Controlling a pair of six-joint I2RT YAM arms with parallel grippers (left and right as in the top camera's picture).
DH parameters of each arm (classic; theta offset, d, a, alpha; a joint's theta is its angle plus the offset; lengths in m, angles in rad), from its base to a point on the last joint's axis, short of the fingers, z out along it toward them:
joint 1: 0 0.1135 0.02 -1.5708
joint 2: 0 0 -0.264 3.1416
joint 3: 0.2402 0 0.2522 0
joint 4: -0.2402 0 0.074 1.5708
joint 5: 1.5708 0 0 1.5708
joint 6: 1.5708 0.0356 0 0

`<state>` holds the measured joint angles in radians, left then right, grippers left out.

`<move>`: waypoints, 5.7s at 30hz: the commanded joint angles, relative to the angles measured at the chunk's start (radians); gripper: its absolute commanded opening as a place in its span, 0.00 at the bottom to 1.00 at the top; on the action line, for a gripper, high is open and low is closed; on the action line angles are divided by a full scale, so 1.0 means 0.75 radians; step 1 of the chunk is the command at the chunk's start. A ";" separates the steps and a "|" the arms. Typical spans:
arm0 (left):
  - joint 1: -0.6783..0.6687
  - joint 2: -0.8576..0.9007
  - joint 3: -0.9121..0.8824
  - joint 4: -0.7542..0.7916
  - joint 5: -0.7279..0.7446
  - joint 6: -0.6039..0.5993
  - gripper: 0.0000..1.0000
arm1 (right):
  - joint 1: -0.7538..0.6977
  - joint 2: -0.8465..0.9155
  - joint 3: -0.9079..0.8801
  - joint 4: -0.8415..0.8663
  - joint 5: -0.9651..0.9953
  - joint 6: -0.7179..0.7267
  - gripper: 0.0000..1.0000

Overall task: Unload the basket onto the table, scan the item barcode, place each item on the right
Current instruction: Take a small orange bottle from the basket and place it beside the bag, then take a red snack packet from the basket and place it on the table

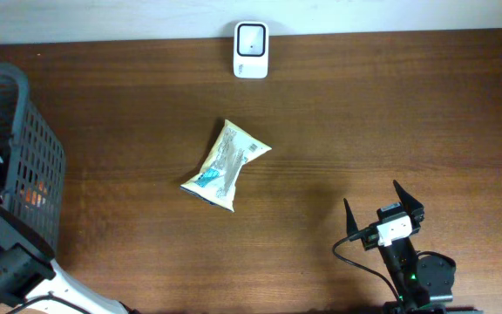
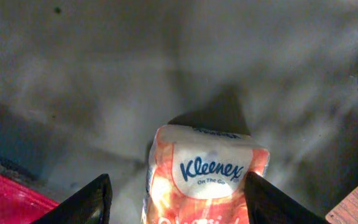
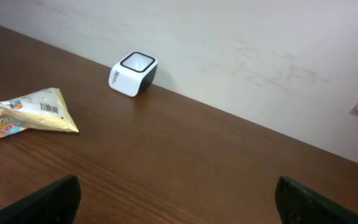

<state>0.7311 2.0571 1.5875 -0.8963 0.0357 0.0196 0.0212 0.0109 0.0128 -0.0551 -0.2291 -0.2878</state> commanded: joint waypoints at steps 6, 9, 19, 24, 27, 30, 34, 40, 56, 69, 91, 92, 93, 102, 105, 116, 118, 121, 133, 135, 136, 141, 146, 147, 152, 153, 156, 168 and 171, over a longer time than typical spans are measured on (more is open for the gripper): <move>-0.006 0.109 -0.004 -0.012 0.035 0.030 0.30 | 0.009 -0.010 -0.010 -0.003 -0.004 0.015 0.99; -0.006 0.109 0.009 -0.013 0.046 0.025 0.18 | 0.009 -0.010 -0.010 -0.003 -0.004 0.015 0.99; -0.006 0.083 1.111 -0.710 0.345 -0.111 0.00 | 0.009 -0.010 -0.010 -0.003 -0.004 0.015 0.99; -0.199 0.024 1.816 -1.056 0.622 -0.110 0.00 | 0.009 -0.010 -0.010 -0.003 -0.004 0.015 0.99; -0.534 -0.020 1.803 -1.056 0.488 -0.110 0.00 | 0.009 -0.010 -0.010 -0.003 -0.004 0.015 0.99; -0.852 -0.020 1.623 -1.056 0.176 -0.110 0.00 | 0.009 -0.010 -0.010 -0.003 -0.004 0.015 0.99; -1.124 -0.018 1.061 -0.998 -0.001 -0.111 0.00 | 0.009 -0.010 -0.010 -0.002 -0.004 0.015 0.99; -1.261 -0.018 0.048 -0.286 -0.028 -0.111 0.01 | 0.009 -0.010 -0.010 -0.002 -0.004 0.015 0.99; -1.421 -0.017 -0.167 0.026 0.148 -0.174 0.96 | 0.009 -0.010 -0.010 -0.003 -0.004 0.015 0.99; -0.760 -0.600 0.626 -0.582 -0.269 -0.499 0.99 | 0.009 -0.010 -0.010 -0.003 -0.004 0.015 0.99; 0.045 -0.568 -0.414 0.192 -0.437 -0.083 0.99 | 0.009 -0.010 -0.010 -0.003 -0.004 0.015 0.99; 0.045 -0.557 -0.414 0.220 -0.436 -0.038 0.99 | 0.009 -0.010 -0.010 -0.003 -0.004 0.015 0.99; 0.044 -0.537 -0.414 0.250 -0.436 0.035 0.99 | 0.009 -0.010 -0.010 -0.003 -0.004 0.015 0.99; 0.099 -0.315 -0.414 0.276 -0.445 0.325 0.99 | 0.009 -0.010 -0.010 -0.003 -0.004 0.015 0.99; 0.146 -0.262 -0.414 0.272 -0.510 0.325 0.99 | 0.009 -0.010 -0.010 -0.003 -0.004 0.015 0.99; 0.215 -0.182 -0.414 0.334 -0.461 0.324 0.08 | 0.009 -0.010 -0.010 -0.003 -0.004 0.015 0.99; 0.213 -0.183 -0.411 0.308 -0.461 0.325 0.00 | 0.009 -0.010 -0.010 -0.003 -0.004 0.015 0.99; 0.188 -0.211 -0.379 0.272 -0.447 0.324 0.00 | 0.009 -0.010 -0.010 -0.003 -0.004 0.015 0.99; -0.220 -0.869 0.151 0.252 -0.170 0.157 0.00 | 0.009 -0.010 -0.010 -0.003 -0.004 0.015 0.99; -0.364 -0.974 0.151 0.235 -0.078 0.020 0.00 | 0.009 -0.010 -0.010 -0.003 -0.004 0.015 0.99; -0.472 -1.014 0.151 0.200 -0.041 -0.048 0.00 | 0.009 -0.010 -0.010 -0.003 -0.004 0.015 0.99; -0.992 -0.910 0.075 -0.136 -0.077 -0.196 0.00 | 0.009 -0.010 -0.010 -0.003 -0.004 0.015 0.99; -1.169 -0.637 -0.212 -0.156 -0.254 -0.354 0.00 | 0.009 -0.010 -0.010 -0.003 -0.004 0.015 0.99; -1.194 -0.535 -0.278 -0.127 -0.254 -0.375 0.00 | 0.009 -0.010 -0.010 -0.003 -0.004 0.015 0.99; -1.272 -0.290 -0.323 -0.088 -0.234 -0.385 0.00 | 0.009 -0.010 -0.010 -0.003 -0.004 0.015 0.99; -1.297 -0.272 -0.323 -0.078 -0.183 -0.385 0.23 | 0.009 -0.010 -0.010 -0.003 -0.004 0.015 0.99; -1.374 -0.270 -0.310 -0.053 -0.132 -0.337 0.86 | 0.009 -0.010 -0.010 -0.002 -0.004 0.015 0.99; -0.964 -0.655 0.723 -0.408 -0.363 -0.298 0.99 | 0.009 -0.010 -0.010 -0.003 -0.004 0.015 0.99; -0.595 -0.730 0.724 -0.582 -0.519 -0.563 0.99 | 0.009 -0.010 -0.010 -0.003 -0.004 0.015 0.99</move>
<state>0.0914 1.5249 2.1349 -1.2358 -0.2333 -0.2344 0.0212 0.0101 0.0128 -0.0551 -0.2295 -0.2874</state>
